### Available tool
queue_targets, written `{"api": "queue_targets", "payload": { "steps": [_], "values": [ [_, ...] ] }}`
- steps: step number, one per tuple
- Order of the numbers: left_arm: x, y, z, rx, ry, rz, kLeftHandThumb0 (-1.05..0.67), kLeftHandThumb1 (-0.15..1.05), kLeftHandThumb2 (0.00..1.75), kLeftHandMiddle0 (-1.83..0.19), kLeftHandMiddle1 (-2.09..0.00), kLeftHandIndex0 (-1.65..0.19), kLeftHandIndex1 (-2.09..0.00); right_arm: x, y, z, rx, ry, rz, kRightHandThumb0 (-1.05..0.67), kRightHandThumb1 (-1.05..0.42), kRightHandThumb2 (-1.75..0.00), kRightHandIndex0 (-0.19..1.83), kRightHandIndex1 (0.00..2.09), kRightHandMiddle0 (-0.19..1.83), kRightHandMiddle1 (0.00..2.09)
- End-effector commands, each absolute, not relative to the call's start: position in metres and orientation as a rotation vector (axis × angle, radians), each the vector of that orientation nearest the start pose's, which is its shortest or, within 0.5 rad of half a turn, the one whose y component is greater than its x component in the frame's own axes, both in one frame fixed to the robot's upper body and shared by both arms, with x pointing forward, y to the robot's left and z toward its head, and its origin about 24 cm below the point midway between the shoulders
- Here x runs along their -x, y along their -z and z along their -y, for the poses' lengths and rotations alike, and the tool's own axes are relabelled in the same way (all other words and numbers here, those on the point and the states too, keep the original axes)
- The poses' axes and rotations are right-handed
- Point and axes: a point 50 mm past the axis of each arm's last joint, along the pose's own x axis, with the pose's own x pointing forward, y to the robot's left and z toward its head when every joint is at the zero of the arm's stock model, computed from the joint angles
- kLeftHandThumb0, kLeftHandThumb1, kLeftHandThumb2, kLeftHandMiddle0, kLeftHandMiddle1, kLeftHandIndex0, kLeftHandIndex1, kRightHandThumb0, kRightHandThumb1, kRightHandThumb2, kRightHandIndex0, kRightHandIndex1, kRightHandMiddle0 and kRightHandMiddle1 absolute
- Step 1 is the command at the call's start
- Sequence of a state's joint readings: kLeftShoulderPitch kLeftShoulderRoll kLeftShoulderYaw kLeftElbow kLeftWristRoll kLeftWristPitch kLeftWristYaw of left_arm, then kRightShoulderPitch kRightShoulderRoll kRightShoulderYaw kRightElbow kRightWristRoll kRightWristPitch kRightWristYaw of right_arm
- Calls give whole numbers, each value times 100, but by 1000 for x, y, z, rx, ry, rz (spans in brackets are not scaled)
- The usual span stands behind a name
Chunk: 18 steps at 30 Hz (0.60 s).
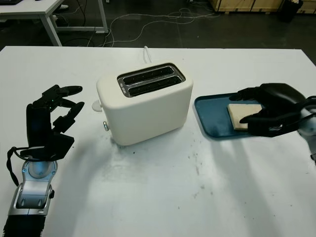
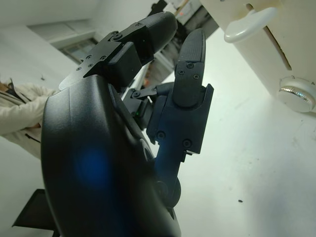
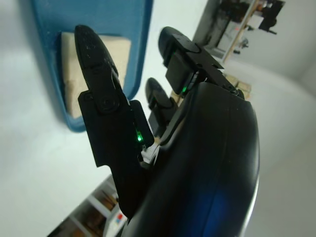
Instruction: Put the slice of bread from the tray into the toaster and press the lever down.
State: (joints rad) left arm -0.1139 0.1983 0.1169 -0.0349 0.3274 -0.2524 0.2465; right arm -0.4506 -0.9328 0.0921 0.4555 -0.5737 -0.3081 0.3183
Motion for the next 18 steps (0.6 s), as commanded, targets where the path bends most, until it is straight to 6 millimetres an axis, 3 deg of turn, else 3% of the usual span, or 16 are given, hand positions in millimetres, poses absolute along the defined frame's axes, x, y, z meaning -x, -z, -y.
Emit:
{"api": "queue_targets", "payload": {
  "steps": [1, 10, 18],
  "values": [
    [-263, -113, -205, -486, -294, 454, -46, 92, 16, -61, -123, -76, -51, -313, -143, 308, 1537, -250, -60, -84, -90, -3, 40, 0, 34, 0],
    [-263, -112, -204, -491, -291, 451, -47, 92, 17, -62, -122, -74, -52, -320, -117, 311, 1632, -186, -49, -89, -92, -15, 31, 0, 24, 0],
    [-263, -113, -204, -487, -291, 458, -46, 92, 17, -62, -122, -74, -53, -326, -113, 311, 1667, -196, -84, -93, -92, -21, 29, 0, 23, 0]
  ]
}}
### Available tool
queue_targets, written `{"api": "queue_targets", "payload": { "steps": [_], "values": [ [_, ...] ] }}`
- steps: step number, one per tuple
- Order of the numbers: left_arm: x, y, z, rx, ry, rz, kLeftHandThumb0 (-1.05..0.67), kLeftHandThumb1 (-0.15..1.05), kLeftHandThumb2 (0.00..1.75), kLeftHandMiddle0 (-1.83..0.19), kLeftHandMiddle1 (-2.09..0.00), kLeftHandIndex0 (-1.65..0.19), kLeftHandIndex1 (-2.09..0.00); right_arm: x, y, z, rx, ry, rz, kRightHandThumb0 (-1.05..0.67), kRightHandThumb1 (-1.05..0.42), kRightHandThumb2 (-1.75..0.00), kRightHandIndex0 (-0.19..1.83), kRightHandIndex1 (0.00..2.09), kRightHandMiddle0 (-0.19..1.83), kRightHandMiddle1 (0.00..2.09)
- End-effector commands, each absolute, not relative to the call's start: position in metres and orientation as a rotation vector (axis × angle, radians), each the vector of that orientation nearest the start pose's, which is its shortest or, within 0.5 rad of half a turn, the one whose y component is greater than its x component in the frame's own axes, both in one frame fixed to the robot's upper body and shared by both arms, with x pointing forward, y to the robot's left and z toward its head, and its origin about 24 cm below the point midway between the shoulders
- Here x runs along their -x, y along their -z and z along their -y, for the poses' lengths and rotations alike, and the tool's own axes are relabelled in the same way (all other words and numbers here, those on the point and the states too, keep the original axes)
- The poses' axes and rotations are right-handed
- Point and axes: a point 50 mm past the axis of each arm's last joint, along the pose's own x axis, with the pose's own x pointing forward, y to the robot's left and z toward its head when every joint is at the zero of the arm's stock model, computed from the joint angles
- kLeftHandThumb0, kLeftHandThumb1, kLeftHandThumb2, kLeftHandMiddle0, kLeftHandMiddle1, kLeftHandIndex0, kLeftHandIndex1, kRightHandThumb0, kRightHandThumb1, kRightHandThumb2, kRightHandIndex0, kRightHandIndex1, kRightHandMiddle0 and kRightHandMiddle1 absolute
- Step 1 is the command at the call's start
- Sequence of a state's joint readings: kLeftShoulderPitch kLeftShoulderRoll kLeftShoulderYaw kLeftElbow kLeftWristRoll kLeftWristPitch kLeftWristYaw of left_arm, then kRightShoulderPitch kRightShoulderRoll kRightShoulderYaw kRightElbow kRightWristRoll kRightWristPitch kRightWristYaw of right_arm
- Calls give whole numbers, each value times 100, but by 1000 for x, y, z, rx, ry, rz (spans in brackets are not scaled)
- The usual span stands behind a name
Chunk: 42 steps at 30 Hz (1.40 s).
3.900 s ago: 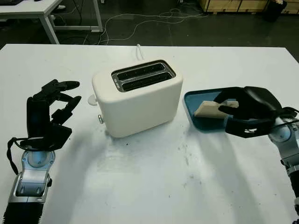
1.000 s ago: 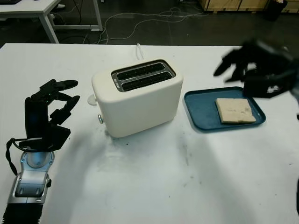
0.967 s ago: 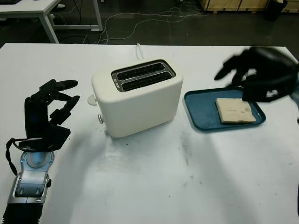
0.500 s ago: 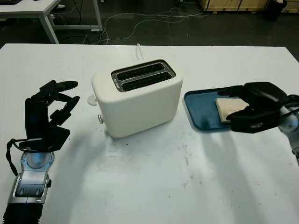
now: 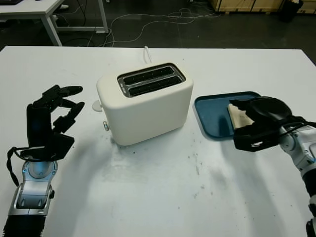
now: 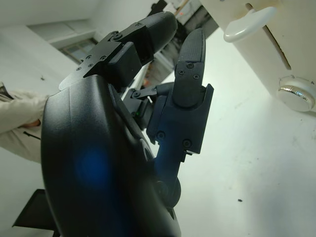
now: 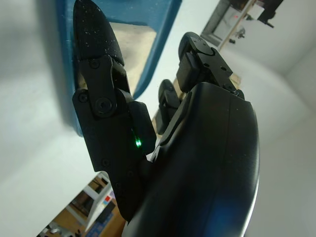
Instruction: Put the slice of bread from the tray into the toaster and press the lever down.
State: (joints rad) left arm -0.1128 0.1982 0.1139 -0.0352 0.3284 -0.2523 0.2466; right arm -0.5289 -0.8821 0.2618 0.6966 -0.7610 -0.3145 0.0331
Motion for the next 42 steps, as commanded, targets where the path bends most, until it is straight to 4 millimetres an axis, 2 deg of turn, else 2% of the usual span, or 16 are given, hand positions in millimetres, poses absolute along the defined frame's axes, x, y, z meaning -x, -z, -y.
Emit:
{"api": "queue_targets", "payload": {
  "steps": [1, 17, 30, 39, 40, 41, 42],
  "values": [
    [-264, -112, -204, -483, -291, 459, -46, 92, 17, -62, -122, -74, -53, -326, -113, 311, 1672, -199, -87, -94, -92, -22, 28, 0, 22, 0],
    [-263, -113, -204, -485, -293, 452, -48, 92, 18, -60, -122, -73, -55, -335, -109, 307, 1764, -235, -175, -96, -92, -29, 24, 0, 19, 0],
    [-262, -113, -204, -481, -282, 463, -47, 92, 17, -61, -124, -73, -57, -333, -87, 317, 1873, -255, -315, -91, -92, -26, 13, 0, 11, 0],
    [-262, -114, -204, -489, -286, 465, -46, 92, 17, -62, -124, -73, -57, -331, -80, 322, 1957, -248, -339, -89, -92, -22, 16, 2, 13, 1],
    [-262, -114, -204, -489, -286, 466, -46, 92, 17, -62, -124, -73, -57, -331, -80, 322, 1971, -254, -342, -87, -92, -23, 20, 5, 15, 2],
    [-262, -114, -204, -489, -286, 465, -47, 92, 17, -62, -124, -73, -57, -331, -80, 322, 1978, -257, -343, -86, -92, -23, 14, 25, 17, 5],
    [-262, -114, -205, -491, -285, 464, -47, 92, 17, -62, -124, -72, -57, -331, -79, 321, 1984, -248, -334, -84, -92, -24, 7, 59, 21, 12]
  ]
}}
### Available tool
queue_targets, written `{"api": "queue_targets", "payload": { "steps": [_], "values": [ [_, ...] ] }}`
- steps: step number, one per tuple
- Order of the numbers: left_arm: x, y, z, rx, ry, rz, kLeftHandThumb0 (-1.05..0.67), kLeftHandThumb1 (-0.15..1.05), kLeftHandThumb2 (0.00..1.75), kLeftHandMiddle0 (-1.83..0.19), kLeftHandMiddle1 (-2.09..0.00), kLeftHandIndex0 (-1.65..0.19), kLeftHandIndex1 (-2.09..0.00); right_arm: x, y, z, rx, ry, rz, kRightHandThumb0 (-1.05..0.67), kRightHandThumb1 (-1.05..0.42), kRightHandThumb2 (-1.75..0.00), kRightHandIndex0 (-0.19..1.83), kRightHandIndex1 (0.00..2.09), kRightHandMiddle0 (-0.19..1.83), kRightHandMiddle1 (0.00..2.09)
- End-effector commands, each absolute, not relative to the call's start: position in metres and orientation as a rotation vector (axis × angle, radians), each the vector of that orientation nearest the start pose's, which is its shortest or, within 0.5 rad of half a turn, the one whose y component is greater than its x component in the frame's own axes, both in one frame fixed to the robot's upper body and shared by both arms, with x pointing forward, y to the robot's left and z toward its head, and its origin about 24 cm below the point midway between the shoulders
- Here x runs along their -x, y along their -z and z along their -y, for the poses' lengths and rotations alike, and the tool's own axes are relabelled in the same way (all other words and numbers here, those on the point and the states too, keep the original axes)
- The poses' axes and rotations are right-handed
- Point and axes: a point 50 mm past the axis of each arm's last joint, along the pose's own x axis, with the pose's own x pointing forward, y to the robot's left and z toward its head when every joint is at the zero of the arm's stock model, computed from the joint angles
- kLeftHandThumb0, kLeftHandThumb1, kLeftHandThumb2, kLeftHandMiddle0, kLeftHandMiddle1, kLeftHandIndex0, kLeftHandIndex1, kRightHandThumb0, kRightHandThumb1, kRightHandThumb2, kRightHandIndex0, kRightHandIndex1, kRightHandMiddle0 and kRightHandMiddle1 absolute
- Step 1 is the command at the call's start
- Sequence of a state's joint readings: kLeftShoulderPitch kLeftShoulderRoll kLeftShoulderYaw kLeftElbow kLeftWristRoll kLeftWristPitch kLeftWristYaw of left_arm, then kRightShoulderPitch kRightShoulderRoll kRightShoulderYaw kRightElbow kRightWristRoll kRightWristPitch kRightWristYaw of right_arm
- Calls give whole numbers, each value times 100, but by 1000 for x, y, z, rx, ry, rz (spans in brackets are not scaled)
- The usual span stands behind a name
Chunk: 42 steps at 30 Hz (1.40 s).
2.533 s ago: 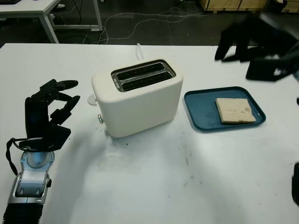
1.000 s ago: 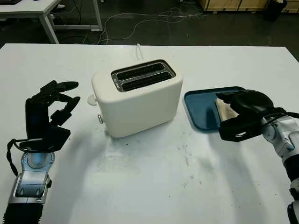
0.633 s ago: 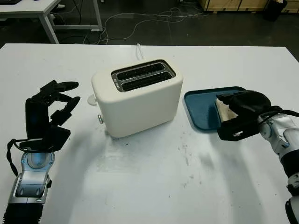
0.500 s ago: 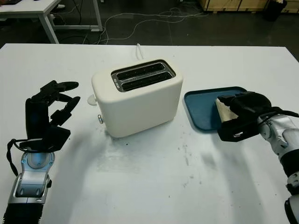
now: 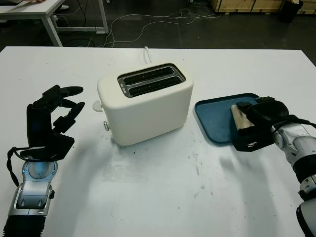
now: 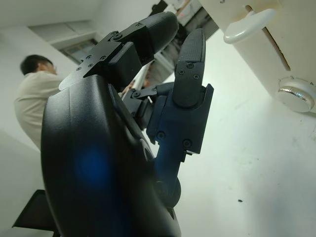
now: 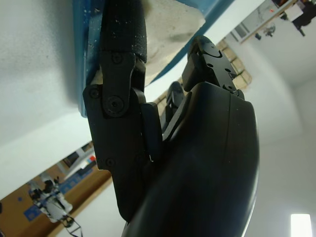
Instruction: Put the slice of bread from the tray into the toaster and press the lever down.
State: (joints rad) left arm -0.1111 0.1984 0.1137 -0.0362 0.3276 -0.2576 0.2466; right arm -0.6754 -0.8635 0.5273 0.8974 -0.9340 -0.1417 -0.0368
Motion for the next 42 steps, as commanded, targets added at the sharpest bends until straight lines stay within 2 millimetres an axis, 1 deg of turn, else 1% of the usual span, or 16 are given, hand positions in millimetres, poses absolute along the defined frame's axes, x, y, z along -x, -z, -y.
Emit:
{"api": "queue_targets", "payload": {
  "steps": [1, 2, 3, 4, 5, 6, 8, 10, 12, 14, 20, 31, 34, 37, 39, 42],
  "values": [
    [-262, -114, -205, -493, -284, 463, -47, 92, 17, -62, -123, -72, -57, -331, -79, 321, 1985, -238, -324, -79, -92, -27, 6, 127, 11, 77],
    [-262, -114, -205, -490, -284, 465, -47, 92, 17, -61, -123, -72, -57, -332, -79, 319, 2000, -226, -300, -76, -92, -28, 8, 150, 6, 108],
    [-261, -114, -205, -488, -284, 467, -46, 92, 17, -62, -123, -72, -57, -332, -79, 318, 2022, -219, -278, -66, -92, -39, 46, 162, 8, 140],
    [-262, -114, -205, -487, -287, 470, -46, 92, 16, -62, -123, -72, -57, -331, -80, 316, 2060, -209, -227, -59, -92, -46, 80, 168, 11, 157],
    [-262, -114, -205, -487, -289, 471, -46, 92, 16, -62, -123, -73, -57, -331, -81, 314, 2094, -215, -191, -49, -91, -46, 111, 171, 11, 166],
    [-262, -114, -205, -488, -290, 472, -47, 92, 16, -62, -123, -73, -58, -331, -82, 313, 2114, -221, -173, -39, -86, -56, 137, 173, 5, 171],
    [-262, -114, -205, -480, -287, 471, -47, 92, 16, -61, -123, -73, -58, -332, -84, 309, 2142, -238, -171, -38, -74, -80, 153, 174, 1, 174],
    [-261, -114, -206, -485, -285, 470, -47, 92, 16, -61, -124, -72, -57, -331, -85, 306, 2145, -246, -166, -44, -74, -86, 156, 174, 3, 174],
    [-261, -114, -206, -486, -285, 471, -47, 92, 17, -62, -125, -72, -57, -331, -85, 305, 2145, -257, -154, -48, -86, -94, 157, 175, 25, 174],
    [-261, -114, -206, -484, -284, 472, -47, 92, 17, -61, -125, -72, -57, -330, -87, 304, 2142, -274, -150, -50, -91, -95, 156, 175, 19, 175],
    [-261, -115, -206, -488, -284, 471, -47, 92, 17, -60, -124, -72, -57, -330, -88, 302, 2123, -308, -136, -53, -90, -95, 157, 175, 6, 175],
    [-261, -114, -205, -480, -270, 472, -47, 92, 16, -61, -125, -72, -58, -329, -87, 302, 2088, -330, -87, -59, -92, -103, 157, 175, 14, 175],
    [-261, -114, -205, -487, -272, 475, -47, 92, 16, -61, -125, -73, -58, -329, -89, 303, 2078, -294, -9, -58, -92, -106, 157, 175, 35, 175],
    [-261, -113, -204, -483, -268, 471, -48, 92, 16, -61, -124, -73, -58, -328, -97, 305, 2018, -216, 115, -54, -92, -110, 157, 175, 27, 175],
    [-261, -113, -204, -480, -264, 468, -48, 92, 16, -61, -124, -73, -57, -329, -105, 306, 1952, -173, 156, -53, -92, -104, 157, 175, 6, 175],
    [-261, -113, -204, -478, -261, 463, -48, 92, 16, -61, -124, -72, -57, -332, -121, 306, 1773, -106, 194, -51, -92, -80, 157, 175, 6, 175]
  ]
}}
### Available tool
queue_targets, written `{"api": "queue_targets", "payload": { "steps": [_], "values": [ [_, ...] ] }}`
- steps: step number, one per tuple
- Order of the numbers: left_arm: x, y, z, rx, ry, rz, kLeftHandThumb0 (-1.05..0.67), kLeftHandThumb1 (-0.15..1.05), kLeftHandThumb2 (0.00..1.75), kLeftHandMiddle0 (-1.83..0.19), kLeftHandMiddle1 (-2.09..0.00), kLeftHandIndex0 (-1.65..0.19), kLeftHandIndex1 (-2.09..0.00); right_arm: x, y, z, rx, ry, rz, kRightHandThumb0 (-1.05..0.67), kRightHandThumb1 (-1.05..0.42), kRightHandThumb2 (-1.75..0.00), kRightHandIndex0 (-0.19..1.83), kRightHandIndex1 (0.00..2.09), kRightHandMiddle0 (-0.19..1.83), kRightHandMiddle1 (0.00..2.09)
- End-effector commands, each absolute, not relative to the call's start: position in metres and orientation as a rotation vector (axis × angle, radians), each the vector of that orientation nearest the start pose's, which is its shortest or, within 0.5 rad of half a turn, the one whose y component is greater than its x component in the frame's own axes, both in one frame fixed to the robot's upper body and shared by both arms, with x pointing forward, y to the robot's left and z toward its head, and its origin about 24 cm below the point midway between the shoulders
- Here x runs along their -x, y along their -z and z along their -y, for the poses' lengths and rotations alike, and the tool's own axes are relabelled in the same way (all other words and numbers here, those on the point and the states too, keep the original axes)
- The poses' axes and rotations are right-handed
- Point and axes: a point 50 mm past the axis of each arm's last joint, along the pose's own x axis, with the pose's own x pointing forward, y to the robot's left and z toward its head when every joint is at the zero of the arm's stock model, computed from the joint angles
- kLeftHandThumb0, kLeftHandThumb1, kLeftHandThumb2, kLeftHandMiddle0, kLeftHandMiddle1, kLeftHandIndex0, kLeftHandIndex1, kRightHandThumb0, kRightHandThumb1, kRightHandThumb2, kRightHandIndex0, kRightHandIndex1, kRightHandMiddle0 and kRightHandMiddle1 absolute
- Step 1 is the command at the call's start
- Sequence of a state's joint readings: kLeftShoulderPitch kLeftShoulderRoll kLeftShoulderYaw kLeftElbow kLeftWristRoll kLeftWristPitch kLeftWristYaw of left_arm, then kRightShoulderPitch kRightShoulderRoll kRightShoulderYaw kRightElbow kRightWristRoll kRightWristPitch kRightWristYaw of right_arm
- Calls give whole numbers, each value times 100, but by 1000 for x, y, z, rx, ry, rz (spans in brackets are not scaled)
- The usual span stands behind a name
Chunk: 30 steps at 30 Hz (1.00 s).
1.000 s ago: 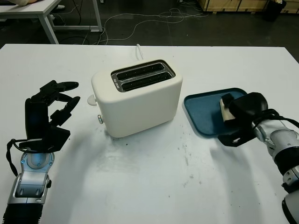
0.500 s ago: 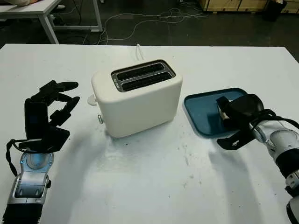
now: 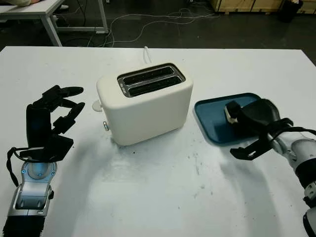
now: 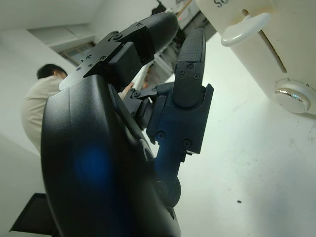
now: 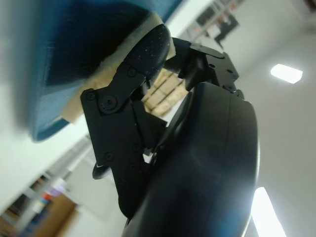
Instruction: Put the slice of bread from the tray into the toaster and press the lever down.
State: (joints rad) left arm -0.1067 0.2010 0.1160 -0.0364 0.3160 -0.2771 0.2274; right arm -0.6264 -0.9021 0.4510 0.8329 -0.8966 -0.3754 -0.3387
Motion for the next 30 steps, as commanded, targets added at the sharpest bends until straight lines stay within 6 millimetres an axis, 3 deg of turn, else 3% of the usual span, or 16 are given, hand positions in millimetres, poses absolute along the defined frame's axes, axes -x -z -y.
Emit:
{"api": "queue_targets", "payload": {
  "steps": [1, 3, 5, 13, 19, 23, 24, 25, 26, 27, 28, 29, 30],
  "values": [
    [-261, -114, -203, -476, -261, 463, -48, 92, 16, -61, -125, -72, -57, -333, -126, 306, 1707, -82, 210, -52, -92, -77, 155, 175, 11, 175],
    [-261, -114, -203, -474, -262, 466, -48, 92, 15, -62, -125, -72, -57, -333, -136, 305, 1580, -38, 249, -52, -92, -61, 110, 175, 27, 175],
    [-262, -114, -203, -472, -263, 465, -48, 92, 15, -62, -126, -73, -57, -333, -143, 304, 1518, -16, 294, -49, -92, -52, 83, 175, 32, 175],
    [-263, -113, -203, -473, -260, 471, -48, 92, 16, -60, -124, -73, -57, -333, -157, 301, 1414, -32, 338, -40, -92, -35, 80, 175, 50, 174],
    [-262, -114, -203, -475, -258, 469, -48, 92, 15, -61, -125, -72, -58, -330, -163, 303, 1408, -22, 355, -37, -92, -33, 79, 175, 53, 175],
    [-262, -114, -203, -473, -256, 463, -48, 92, 16, -61, -125, -72, -58, -328, -164, 305, 1409, -12, 354, -37, -92, -20, 75, 175, 51, 172],
    [-262, -114, -203, -472, -255, 463, -47, 92, 16, -60, -125, -72, -58, -329, -163, 306, 1403, -25, 325, -38, -92, -15, 72, 175, 52, 165],
    [-262, -114, -203, -473, -255, 464, -47, 92, 16, -61, -126, -72, -57, -330, -161, 308, 1404, -46, 278, -42, -92, -9, 68, 170, 59, 142],
    [-262, -114, -203, -471, -255, 465, -47, 92, 15, -61, -126, -72, -57, -331, -160, 308, 1407, -71, 233, -47, -90, -5, 64, 158, 67, 109],
    [-262, -114, -203, -473, -255, 466, -46, 92, 15, -61, -126, -72, -57, -332, -158, 309, 1418, -95, 193, -53, -88, -2, 53, 155, 79, 62],
    [-262, -114, -203, -478, -255, 467, -46, 92, 15, -61, -127, -72, -57, -333, -156, 309, 1444, -122, 141, -57, -87, -1, 44, 156, 85, 37],
    [-262, -114, -203, -478, -254, 469, -46, 92, 16, -61, -127, -72, -57, -335, -152, 310, 1471, -142, 86, -62, -89, -1, 34, 140, 83, 19],
    [-262, -114, -203, -481, -254, 470, -46, 92, 16, -61, -127, -71, -57, -336, -148, 309, 1506, -161, 40, -69, -91, -1, 39, 83, 74, 8]
  ]
}}
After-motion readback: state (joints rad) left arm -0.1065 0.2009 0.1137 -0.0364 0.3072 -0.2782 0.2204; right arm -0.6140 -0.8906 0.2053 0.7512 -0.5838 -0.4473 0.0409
